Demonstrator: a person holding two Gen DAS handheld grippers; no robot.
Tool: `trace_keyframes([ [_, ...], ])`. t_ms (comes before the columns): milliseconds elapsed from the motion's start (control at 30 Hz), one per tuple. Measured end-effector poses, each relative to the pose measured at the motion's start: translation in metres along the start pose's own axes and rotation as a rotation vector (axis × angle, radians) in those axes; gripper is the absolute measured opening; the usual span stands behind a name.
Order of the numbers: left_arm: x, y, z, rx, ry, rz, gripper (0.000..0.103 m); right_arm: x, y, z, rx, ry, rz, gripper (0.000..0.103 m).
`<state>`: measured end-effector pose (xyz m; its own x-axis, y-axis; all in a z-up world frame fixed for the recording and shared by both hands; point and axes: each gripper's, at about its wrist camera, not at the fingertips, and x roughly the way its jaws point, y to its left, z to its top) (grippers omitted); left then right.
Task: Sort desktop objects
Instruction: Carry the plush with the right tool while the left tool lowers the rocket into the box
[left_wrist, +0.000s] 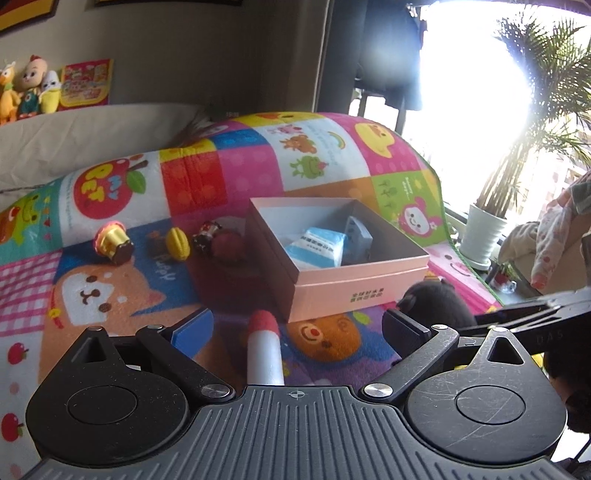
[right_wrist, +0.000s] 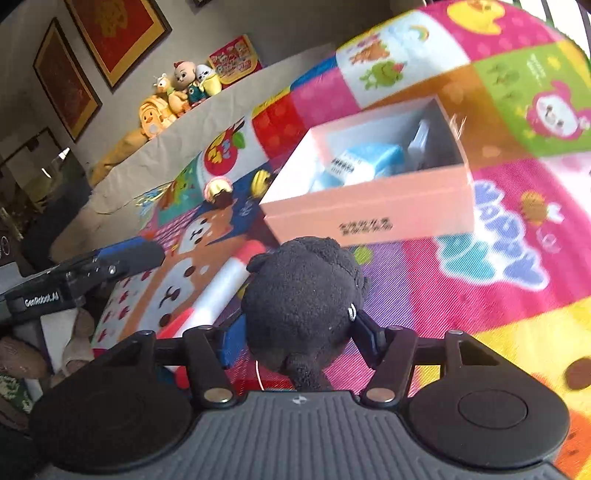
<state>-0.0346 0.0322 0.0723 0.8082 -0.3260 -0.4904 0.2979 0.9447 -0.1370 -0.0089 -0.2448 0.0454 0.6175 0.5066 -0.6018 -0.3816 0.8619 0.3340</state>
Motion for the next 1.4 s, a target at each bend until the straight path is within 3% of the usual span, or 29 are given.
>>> trace_keyframes([
  [200, 0.014, -0.012, -0.007, 0.010, 0.025, -0.048, 0.101, -0.006, 0.032, -0.011, -0.463, 0.028, -0.357, 0.062],
  [333, 0.017, -0.016, -0.009, 0.015, 0.032, -0.051, 0.101, 0.009, 0.046, -0.025, -0.570, 0.058, -0.358, 0.063],
  [433, 0.016, -0.011, -0.012, 0.010, 0.045, -0.033, 0.101, 0.013, 0.061, -0.034, -0.634, -0.024, -0.352, 0.069],
  [533, 0.014, -0.002, -0.015, -0.010, 0.057, -0.005, 0.101, 0.009, 0.069, -0.034, -0.625, -0.077, -0.261, 0.080],
  [667, 0.011, 0.008, -0.021, -0.038, 0.070, 0.016, 0.101, 0.007, 0.073, -0.038, -0.631, -0.137, -0.288, 0.087],
  [767, 0.010, 0.012, -0.027, -0.047, 0.086, 0.025, 0.101, 0.007, 0.063, -0.036, -0.558, -0.127, -0.287, 0.095],
  [1033, 0.015, 0.000, -0.048, -0.009, 0.144, 0.031, 0.101, 0.036, 0.038, -0.025, -0.321, -0.092, -0.265, 0.099],
  [1100, 0.017, -0.004, -0.052, 0.010, 0.149, 0.045, 0.101, 0.043, 0.035, -0.023, -0.294, -0.080, -0.278, 0.087],
  [1133, 0.019, -0.005, -0.052, 0.018, 0.150, 0.054, 0.101, 0.046, 0.033, -0.020, -0.283, -0.057, -0.266, 0.068],
  [1200, 0.022, -0.007, -0.052, 0.028, 0.147, 0.072, 0.098, 0.042, 0.032, -0.018, -0.257, -0.058, -0.257, 0.067],
  [1267, 0.028, -0.008, -0.050, 0.034, 0.152, 0.082, 0.081, 0.037, 0.033, -0.019, -0.272, -0.062, -0.256, 0.067],
  [1400, 0.035, -0.010, -0.050, 0.062, 0.163, 0.109, 0.070, 0.021, 0.035, -0.023, -0.296, -0.053, -0.239, 0.067],
])
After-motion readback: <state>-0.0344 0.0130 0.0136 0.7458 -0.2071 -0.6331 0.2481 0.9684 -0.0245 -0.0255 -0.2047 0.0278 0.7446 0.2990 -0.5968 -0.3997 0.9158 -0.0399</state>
